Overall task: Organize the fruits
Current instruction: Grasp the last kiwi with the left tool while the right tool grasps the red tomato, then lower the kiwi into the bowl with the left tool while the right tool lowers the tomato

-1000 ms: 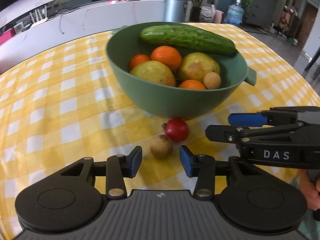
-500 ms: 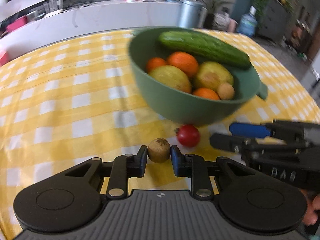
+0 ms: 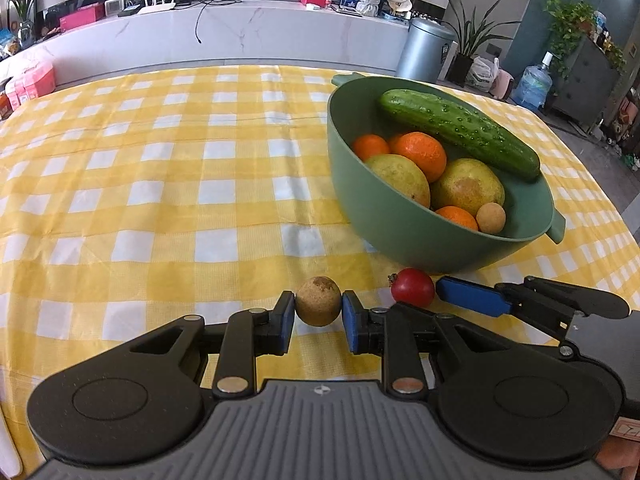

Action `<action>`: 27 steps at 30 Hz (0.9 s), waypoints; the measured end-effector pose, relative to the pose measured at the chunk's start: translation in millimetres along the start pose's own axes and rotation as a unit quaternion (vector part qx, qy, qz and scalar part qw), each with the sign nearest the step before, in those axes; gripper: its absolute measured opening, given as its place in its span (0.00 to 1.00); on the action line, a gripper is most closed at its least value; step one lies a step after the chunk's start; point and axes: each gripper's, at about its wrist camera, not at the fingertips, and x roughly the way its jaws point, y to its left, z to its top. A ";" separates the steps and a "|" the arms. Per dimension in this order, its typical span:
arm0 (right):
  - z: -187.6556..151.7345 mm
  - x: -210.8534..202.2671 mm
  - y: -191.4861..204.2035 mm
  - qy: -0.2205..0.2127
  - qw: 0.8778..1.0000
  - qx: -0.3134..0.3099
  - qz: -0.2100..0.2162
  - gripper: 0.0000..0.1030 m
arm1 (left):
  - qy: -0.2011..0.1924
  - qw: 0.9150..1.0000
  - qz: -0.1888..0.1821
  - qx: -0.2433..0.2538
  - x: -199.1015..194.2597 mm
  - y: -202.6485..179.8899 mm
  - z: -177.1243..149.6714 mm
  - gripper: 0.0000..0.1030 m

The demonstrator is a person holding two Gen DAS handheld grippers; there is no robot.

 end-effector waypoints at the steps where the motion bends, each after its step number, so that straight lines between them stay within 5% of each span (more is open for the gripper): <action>1: 0.4 0.5 0.6 -0.001 1.000 0.000 -0.001 0.38 | 0.000 1.000 0.000 0.001 -0.6 -0.2 -0.1 0.27; 7: -0.4 8.0 4.9 -0.003 1.000 -0.001 -0.013 0.25 | -0.002 1.000 0.000 0.005 -2.3 -2.3 -0.8 0.27; 17: -0.5 1.0 3.6 -0.003 1.000 -0.003 -0.004 0.24 | -0.012 1.000 -0.007 0.003 -9.0 -3.7 -0.2 0.27; 27: -2.8 -40.9 7.9 -0.024 0.999 -0.021 0.020 0.24 | -0.062 0.997 -0.049 -0.013 -30.3 -1.3 3.8 0.27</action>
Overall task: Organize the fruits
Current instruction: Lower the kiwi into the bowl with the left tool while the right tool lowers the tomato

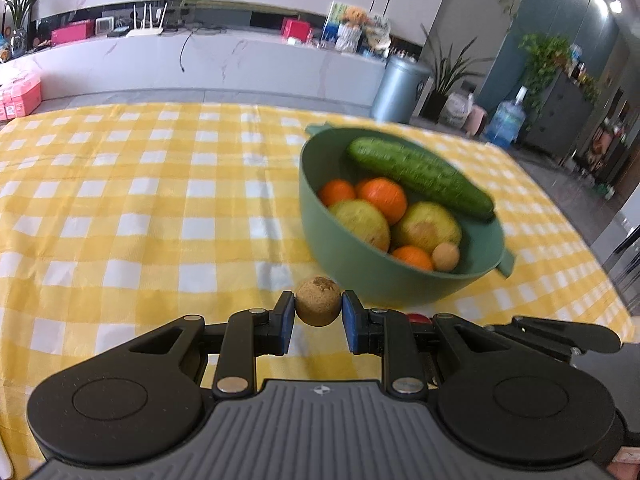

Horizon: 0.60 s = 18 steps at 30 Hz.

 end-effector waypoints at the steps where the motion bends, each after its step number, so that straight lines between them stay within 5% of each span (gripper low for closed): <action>1: 0.5 -5.6 1.7 -0.006 1.000 -0.006 0.000 0.24 | -0.007 1.000 -0.003 0.001 -2.0 -0.5 0.6 0.27; 18: 39.2 -64.4 -29.2 -0.099 0.994 -0.012 -0.049 0.24 | -0.082 0.995 -0.042 0.045 -0.8 -32.9 29.6 0.27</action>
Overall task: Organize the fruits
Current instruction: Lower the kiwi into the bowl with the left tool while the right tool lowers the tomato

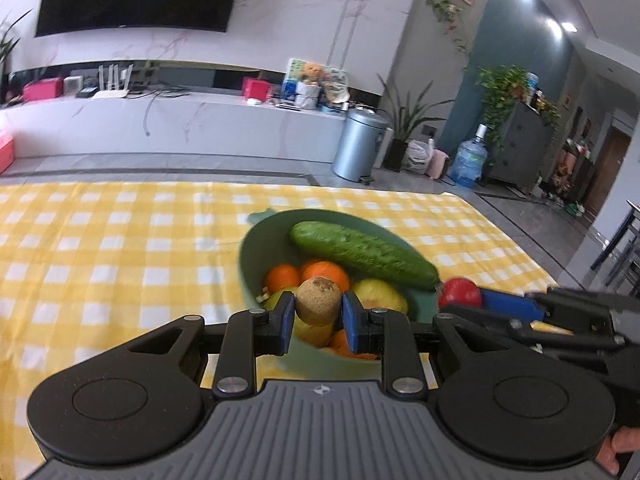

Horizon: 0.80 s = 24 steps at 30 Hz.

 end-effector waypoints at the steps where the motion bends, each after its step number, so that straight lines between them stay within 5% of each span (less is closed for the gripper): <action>1: 2.5 1.4 -3.1 -0.002 1.000 -0.002 -0.005 0.24 | -0.001 1.000 -0.004 0.004 3.3 -2.1 0.8 0.27; 24: -5.7 68.7 -16.4 0.054 0.998 0.008 -0.043 0.24 | 0.046 0.998 -0.011 0.034 57.1 1.5 -5.5 0.27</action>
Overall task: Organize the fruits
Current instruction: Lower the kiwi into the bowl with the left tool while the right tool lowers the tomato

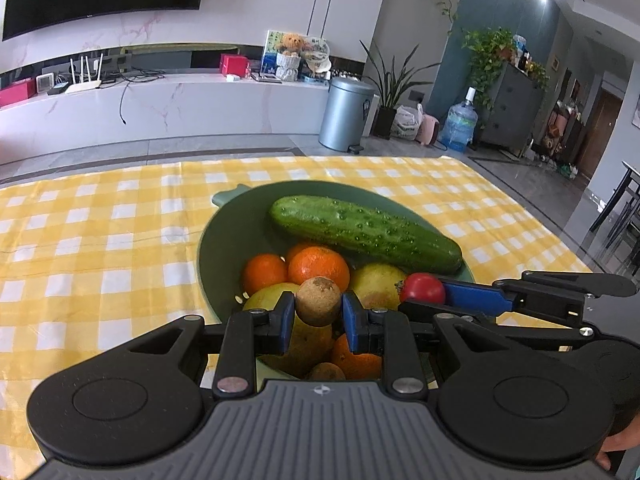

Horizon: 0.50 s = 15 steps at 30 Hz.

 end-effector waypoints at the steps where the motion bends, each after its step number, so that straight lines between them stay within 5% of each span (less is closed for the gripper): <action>1: -0.6 2.1 -0.1 0.004 1.000 0.000 -0.001 0.24 | 0.003 1.000 0.000 0.002 0.8 -0.2 -0.5 0.27; 9: -3.1 4.2 0.1 0.007 1.000 -0.003 -0.003 0.25 | 0.006 1.000 0.003 0.011 2.0 -4.6 -2.6 0.28; 15: -4.1 1.8 -1.1 0.003 1.000 0.001 -0.003 0.25 | -0.001 1.000 0.007 0.002 -0.6 -3.4 -2.2 0.39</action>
